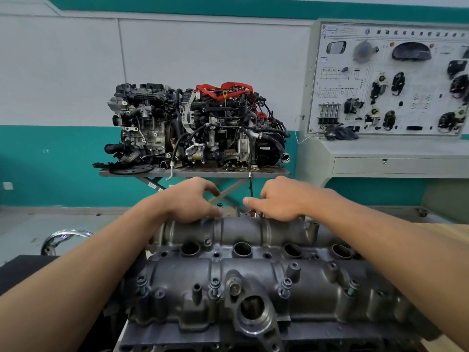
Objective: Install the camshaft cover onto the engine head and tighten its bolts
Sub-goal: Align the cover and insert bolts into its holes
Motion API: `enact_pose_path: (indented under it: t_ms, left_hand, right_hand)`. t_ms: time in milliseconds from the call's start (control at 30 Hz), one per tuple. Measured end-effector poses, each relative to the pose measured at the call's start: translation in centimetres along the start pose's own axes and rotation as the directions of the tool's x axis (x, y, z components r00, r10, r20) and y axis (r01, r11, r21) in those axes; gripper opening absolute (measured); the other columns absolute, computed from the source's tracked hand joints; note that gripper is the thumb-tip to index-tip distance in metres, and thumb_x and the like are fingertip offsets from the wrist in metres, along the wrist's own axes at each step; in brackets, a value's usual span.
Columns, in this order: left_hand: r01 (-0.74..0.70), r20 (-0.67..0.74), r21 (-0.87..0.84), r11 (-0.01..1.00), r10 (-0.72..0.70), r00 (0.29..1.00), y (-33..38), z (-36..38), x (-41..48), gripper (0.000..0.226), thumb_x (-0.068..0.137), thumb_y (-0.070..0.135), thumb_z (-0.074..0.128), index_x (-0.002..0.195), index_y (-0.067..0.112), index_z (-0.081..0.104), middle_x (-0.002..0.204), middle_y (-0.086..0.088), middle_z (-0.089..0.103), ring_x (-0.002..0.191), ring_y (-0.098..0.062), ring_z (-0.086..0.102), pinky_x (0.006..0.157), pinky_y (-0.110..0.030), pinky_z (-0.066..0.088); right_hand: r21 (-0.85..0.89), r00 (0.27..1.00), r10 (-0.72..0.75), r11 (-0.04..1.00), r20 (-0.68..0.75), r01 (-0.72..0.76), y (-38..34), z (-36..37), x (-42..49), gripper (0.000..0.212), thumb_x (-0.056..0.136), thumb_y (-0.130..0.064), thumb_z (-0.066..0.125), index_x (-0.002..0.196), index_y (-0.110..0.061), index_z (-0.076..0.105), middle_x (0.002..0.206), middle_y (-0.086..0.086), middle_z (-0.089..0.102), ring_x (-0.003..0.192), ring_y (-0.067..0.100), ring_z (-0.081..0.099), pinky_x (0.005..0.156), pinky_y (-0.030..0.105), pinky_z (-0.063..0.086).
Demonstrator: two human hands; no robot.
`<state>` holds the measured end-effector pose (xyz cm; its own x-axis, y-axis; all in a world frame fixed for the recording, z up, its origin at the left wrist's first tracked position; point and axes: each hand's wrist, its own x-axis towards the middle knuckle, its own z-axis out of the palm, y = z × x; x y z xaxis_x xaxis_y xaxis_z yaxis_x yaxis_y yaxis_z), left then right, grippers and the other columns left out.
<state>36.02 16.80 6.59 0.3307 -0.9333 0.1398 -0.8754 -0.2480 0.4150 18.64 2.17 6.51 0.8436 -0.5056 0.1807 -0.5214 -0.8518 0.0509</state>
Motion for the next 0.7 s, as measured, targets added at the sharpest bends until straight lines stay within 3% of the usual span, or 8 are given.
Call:
enact_pose_path:
  t_ms: [100,200,300,367,467,533,600,700]
  left_hand:
    - [0.014,-0.113,0.028,1.0,-0.01,0.994,0.2,0.8,0.3,0.04,0.081,0.06,0.071,0.092,0.021,0.068,0.088,0.004,0.072,0.081,-0.008,0.064,0.066,-0.026,0.048]
    - [-0.003,-0.169,0.033,0.999,0.009,0.986,0.1,1.1,0.5,0.034,0.082,0.053,0.074,0.073,0.021,0.067,0.074,0.006,0.069,0.071,-0.007,0.063,0.058,-0.022,0.045]
    - [-0.083,-0.129,0.007,0.997,0.083,0.988,0.2,0.7,0.4,0.016,0.085,0.035,0.077,0.075,0.024,0.071,0.073,0.012,0.07,0.068,0.0,0.062,0.06,-0.019,0.043]
    - [-0.126,-0.062,0.004,0.992,0.126,0.99,0.4,0.3,0.1,0.007,0.088,0.023,0.073,0.084,0.028,0.074,0.083,0.013,0.073,0.076,0.003,0.065,0.067,-0.015,0.044]
    - [-0.144,0.0,0.028,0.989,0.144,0.99,0.6,0.3,-0.2,0.02,0.086,0.013,0.065,0.093,0.028,0.076,0.094,0.01,0.075,0.089,-0.006,0.068,0.081,-0.02,0.052]
    - [-0.145,-0.008,0.045,0.988,0.146,0.989,0.7,0.7,-0.2,0.019,0.085,0.019,0.066,0.099,0.029,0.076,0.097,0.007,0.075,0.086,-0.006,0.067,0.081,-0.023,0.053]
    - [-0.127,-0.056,0.059,0.99,0.13,0.99,0.6,1.1,-0.2,0.02,0.086,0.038,0.071,0.105,0.032,0.072,0.095,0.009,0.073,0.078,-0.001,0.063,0.072,-0.021,0.049]
    - [-0.07,-0.198,0.111,0.991,0.091,0.976,0.4,1.1,0.1,0.03,0.08,0.055,0.075,0.084,0.025,0.069,0.079,0.012,0.069,0.072,-0.007,0.063,0.067,-0.027,0.049]
  right_hand:
    - [-0.098,0.988,-0.07,0.992,0.137,0.084,-0.1,-0.9,0.2,0.047,0.094,-0.06,0.044,0.075,-0.019,0.058,0.077,0.001,0.059,0.079,0.024,0.06,0.063,0.033,0.044]
    - [-0.134,0.968,-0.148,0.975,0.201,0.176,-0.2,-1.1,0.7,0.037,0.099,-0.04,0.046,0.072,-0.02,0.059,0.075,-0.001,0.059,0.081,0.026,0.059,0.062,0.031,0.041]
    - [-0.177,0.971,-0.16,0.966,0.177,0.191,-0.4,-0.9,1.1,0.052,0.103,-0.046,0.039,0.061,-0.017,0.053,0.064,-0.001,0.053,0.071,0.024,0.056,0.056,0.032,0.034]
    - [-0.182,0.978,-0.112,0.973,0.177,0.144,-0.4,-0.9,1.2,0.063,0.101,-0.057,0.034,0.059,-0.014,0.052,0.063,0.002,0.053,0.065,0.021,0.054,0.057,0.033,0.036]
    - [-0.16,0.972,-0.047,0.983,0.23,0.085,-0.2,-1.2,1.4,0.073,0.097,-0.069,0.027,0.06,-0.013,0.057,0.069,0.007,0.061,0.07,0.024,0.061,0.064,0.034,0.044]
    - [-0.122,0.966,-0.023,0.991,0.259,0.057,0.1,-1.8,1.6,0.077,0.093,-0.074,0.028,0.064,-0.012,0.064,0.078,0.011,0.07,0.078,0.028,0.067,0.075,0.038,0.052]
    - [-0.12,0.962,-0.043,0.99,0.27,0.078,0.3,-2.4,1.7,0.067,0.091,-0.07,0.039,0.078,-0.011,0.069,0.088,0.011,0.072,0.086,0.03,0.068,0.08,0.039,0.055]
    - [-0.12,0.95,-0.111,0.981,0.291,0.151,0.3,-2.7,1.6,0.039,0.093,-0.05,0.055,0.09,-0.014,0.07,0.084,0.002,0.07,0.083,0.024,0.064,0.072,0.033,0.05]
